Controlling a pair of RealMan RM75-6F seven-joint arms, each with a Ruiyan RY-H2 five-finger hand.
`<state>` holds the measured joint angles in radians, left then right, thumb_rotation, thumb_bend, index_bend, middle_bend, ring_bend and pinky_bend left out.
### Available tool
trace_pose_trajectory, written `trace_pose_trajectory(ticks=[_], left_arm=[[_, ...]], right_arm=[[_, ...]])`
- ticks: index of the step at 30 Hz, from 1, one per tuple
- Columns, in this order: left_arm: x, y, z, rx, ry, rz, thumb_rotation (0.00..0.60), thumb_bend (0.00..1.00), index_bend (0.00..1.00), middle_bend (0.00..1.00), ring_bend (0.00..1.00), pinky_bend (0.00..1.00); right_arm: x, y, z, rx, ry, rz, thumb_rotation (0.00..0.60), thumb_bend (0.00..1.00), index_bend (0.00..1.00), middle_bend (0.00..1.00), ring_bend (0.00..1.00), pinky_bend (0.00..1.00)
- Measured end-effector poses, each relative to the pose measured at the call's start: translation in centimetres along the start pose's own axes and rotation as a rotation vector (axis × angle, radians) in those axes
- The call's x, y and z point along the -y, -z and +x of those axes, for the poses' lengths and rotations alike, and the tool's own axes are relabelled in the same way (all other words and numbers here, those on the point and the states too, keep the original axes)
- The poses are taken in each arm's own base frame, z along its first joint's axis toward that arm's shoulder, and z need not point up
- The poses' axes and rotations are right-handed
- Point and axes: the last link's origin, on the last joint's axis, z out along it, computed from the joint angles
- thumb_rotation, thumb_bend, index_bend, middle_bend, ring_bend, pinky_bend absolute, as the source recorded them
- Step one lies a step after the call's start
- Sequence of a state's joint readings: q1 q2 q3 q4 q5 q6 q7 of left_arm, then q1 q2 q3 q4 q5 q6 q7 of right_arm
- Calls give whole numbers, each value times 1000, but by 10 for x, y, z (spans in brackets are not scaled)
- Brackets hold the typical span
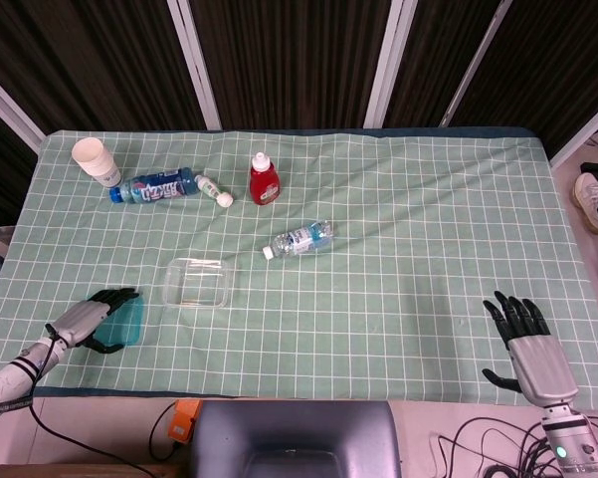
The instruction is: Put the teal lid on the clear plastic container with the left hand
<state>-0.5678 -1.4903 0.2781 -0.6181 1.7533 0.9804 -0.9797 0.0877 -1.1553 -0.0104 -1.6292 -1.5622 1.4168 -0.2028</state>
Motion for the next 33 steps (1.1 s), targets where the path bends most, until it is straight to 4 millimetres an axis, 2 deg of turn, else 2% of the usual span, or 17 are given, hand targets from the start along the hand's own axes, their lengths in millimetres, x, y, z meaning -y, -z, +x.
trace_pose_trajectory(ticks=[3,7,9,12,19,26,33], left_arm=[[0,0,0,-4,3,1,600,211,0,156,111,255],[0,0,0,-13,11,0,600,226,0,448,372,510],[0,1,0,-24,14,-4,600,228,4,542,453,585],[2,3,0,-40,23,-3,600,232,31,617,514,643],[-1,8,7,-90,41,-36,600,235,51,639,532,660],[-6,24,28,-172,43,-88,600,244,50,662,547,672],[-28,38,52,-200,11,-122,600,246,47,676,559,683]], right_arm=[[0,0,0,0,0,0,600,185,0,0,0,0],[0,0,0,0,-1,1,600,186,0,0,0,0],[0,1,0,0,-1,1,600,186,0,0,0,0],[0,1,1,-1,-1,3,600,186,0,0,0,0],[0,2,0,4,0,2,600,186,0,0,0,0],[0,2,0,10,0,5,600,185,0,0,0,0],[0,3,0,15,-1,14,600,186,0,0,0,0]])
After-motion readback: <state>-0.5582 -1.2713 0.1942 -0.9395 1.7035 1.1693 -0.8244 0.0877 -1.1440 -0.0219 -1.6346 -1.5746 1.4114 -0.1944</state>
